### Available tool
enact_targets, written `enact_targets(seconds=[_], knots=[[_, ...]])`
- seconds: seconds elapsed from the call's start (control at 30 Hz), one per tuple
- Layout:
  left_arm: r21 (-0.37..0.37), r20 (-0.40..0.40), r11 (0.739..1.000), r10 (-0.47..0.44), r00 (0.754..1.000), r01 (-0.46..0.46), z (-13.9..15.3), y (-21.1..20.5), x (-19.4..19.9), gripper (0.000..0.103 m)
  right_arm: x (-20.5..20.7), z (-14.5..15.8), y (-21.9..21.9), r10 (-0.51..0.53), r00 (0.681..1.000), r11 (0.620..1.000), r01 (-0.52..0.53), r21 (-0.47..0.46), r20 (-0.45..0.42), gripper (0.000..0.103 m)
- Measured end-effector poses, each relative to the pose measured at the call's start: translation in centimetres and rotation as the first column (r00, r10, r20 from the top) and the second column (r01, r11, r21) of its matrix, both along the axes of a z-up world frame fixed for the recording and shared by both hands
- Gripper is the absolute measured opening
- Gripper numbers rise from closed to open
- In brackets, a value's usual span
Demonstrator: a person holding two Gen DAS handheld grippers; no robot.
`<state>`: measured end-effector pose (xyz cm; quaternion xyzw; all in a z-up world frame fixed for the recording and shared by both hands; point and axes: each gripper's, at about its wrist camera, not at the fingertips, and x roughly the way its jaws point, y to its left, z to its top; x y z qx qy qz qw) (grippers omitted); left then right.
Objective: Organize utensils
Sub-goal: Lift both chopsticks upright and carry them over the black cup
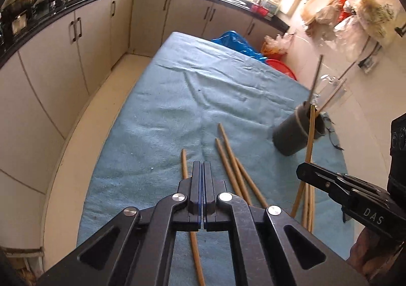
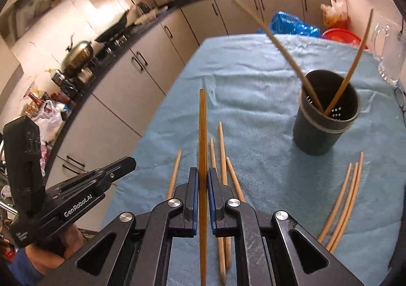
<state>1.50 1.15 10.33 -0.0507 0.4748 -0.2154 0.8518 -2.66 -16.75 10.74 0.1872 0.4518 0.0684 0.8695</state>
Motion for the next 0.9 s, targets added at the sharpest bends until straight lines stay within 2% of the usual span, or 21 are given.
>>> enact_targets(seconds=[0.07, 0.17, 0.3, 0.4, 0.47, 0.5, 0.57, 0.63, 0.67, 0.8, 0.9], knots=[[-0.005, -0.052, 1.000, 0.001, 0.999, -0.001, -0.6, -0.1, 0.4, 0.000, -0.6, 0.3, -0.1, -0.006, 1.000, 1.000, 0.006, 0.004, 0.010, 0.008], [-0.019, -0.201, 1.000, 0.007, 0.980, -0.011, -2.8, 0.3, 1.9, 0.000, -1.1, 0.6, 0.0, -0.021, 1.000, 1.000, 0.021, 0.012, 0.016, 0.008], [0.047, -0.302, 0.999, 0.008, 0.953, 0.007, -5.8, -0.7, 4.0, 0.019, -2.0, 1.0, -0.6, -0.032, 0.999, 0.999, 0.032, 0.014, 0.026, 0.008], [0.083, -0.365, 0.996, 0.013, 0.931, 0.018, -7.4, -1.8, 4.9, 0.022, -2.5, 1.0, -1.5, -0.049, 0.998, 0.999, 0.049, 0.019, 0.029, 0.008], [0.112, -0.383, 0.993, 0.019, 0.924, 0.026, -8.0, -2.4, 5.3, 0.022, -2.8, 1.0, -2.0, -0.063, 0.998, 0.998, 0.062, 0.022, 0.028, 0.008], [0.153, -0.393, 0.988, 0.028, 0.919, 0.035, -8.5, -2.9, 5.5, 0.022, -2.9, 1.1, -2.3, -0.069, 0.997, 0.997, 0.069, 0.024, 0.029, 0.008], [0.177, -0.388, 0.983, 0.024, 0.922, 0.049, -8.6, -3.5, 5.6, 0.021, -3.2, 1.1, -2.8, -0.078, 0.996, 0.997, 0.077, 0.025, 0.031, 0.008], [0.238, -0.376, 0.968, 0.019, 0.926, 0.077, -8.6, -4.4, 5.7, 0.012, -3.4, 1.2, -3.3, -0.090, 0.995, 0.996, 0.090, 0.029, 0.031, 0.008], [0.258, -0.374, 0.962, 0.014, 0.927, 0.090, -8.8, -4.7, 5.8, 0.012, -3.5, 1.1, -3.5, -0.094, 0.995, 0.995, 0.092, 0.034, 0.030, 0.008], [0.269, -0.381, 0.961, 0.045, 0.923, 0.064, -8.9, -4.6, 6.1, 0.006, -3.6, 1.1, -3.9, -0.099, 0.995, 0.994, 0.098, 0.044, 0.028, 0.008], [0.197, -0.341, 0.980, 0.061, 0.938, 0.008, -8.7, -4.0, 5.5, 0.006, -3.5, 1.1, -3.7, -0.091, 0.995, 0.995, 0.089, 0.051, 0.035, 0.008]])
